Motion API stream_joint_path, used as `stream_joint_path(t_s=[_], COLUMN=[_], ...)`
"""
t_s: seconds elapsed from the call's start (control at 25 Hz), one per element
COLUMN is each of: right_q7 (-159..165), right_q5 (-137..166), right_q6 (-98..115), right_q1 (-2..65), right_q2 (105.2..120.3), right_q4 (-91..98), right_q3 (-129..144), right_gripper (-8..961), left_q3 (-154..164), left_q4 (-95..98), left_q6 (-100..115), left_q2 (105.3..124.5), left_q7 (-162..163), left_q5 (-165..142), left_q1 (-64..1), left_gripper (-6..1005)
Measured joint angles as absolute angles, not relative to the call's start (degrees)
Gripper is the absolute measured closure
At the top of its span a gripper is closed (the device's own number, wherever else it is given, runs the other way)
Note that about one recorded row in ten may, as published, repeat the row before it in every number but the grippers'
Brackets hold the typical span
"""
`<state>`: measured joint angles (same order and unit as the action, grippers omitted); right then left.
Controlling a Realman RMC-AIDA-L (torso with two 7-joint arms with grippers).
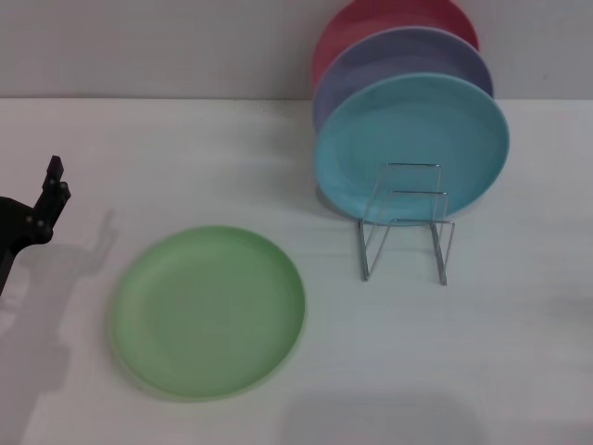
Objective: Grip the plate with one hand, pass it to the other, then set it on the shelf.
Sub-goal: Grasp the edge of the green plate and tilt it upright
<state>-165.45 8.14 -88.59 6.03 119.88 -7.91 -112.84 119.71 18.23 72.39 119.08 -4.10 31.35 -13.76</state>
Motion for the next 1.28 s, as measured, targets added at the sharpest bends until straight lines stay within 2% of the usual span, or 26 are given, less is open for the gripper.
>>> stream_joint_path(t_s=[0.44, 0.56, 0.72, 0.8, 0.96, 1.12, 1.2, 1.28], right_q7=[-165.39, -165.34, -165.3, -165.29, -165.27, -165.24, -165.24, -165.23], right_q5=[8.23, 8.25, 8.27, 8.27, 8.27, 8.27, 8.27, 8.27], right_q6=[-88.41, -88.37, -88.0, -87.83, -87.48, -86.87, -86.72, -86.3], right_q1=[6.25, 6.52, 6.96, 7.28, 7.68, 8.13, 8.21, 8.29], right_q2=[119.88, 119.88, 119.88, 119.88, 119.88, 119.88, 119.88, 119.88], right_q4=[-7.82, -7.8, -7.79, -7.5, -6.93, -6.37, -6.28, -6.28], right_q3=[-112.86, -112.85, -112.83, -112.85, -112.86, -112.84, -112.87, -112.91], right_gripper=[121, 121, 121, 121, 121, 120, 120, 120], left_q3=[122.62, 121.44, 116.86, 114.31, 109.9, 106.56, 104.06, 100.09], left_q4=[22.76, 31.72, 54.89, 64.65, 82.61, 91.74, 94.76, 96.19], left_q6=[67.31, 55.75, 30.66, 20.86, -1.91, -21.21, -30.87, -38.37], left_q2=[118.17, 115.85, 110.94, 110.24, 110.32, 111.16, 112.31, 114.44], left_q7=[-3.31, -3.99, -1.12, -0.18, -0.43, -1.21, -3.26, -8.4], left_q5=[30.38, 28.56, 21.11, 17.73, 15.55, 16.81, 18.55, 22.51], left_q1=[-13.22, -12.2, -7.27, -4.68, -1.46, -2.47, -3.64, -4.95], left_gripper=[212, 212, 211, 210, 209, 208, 208, 207])
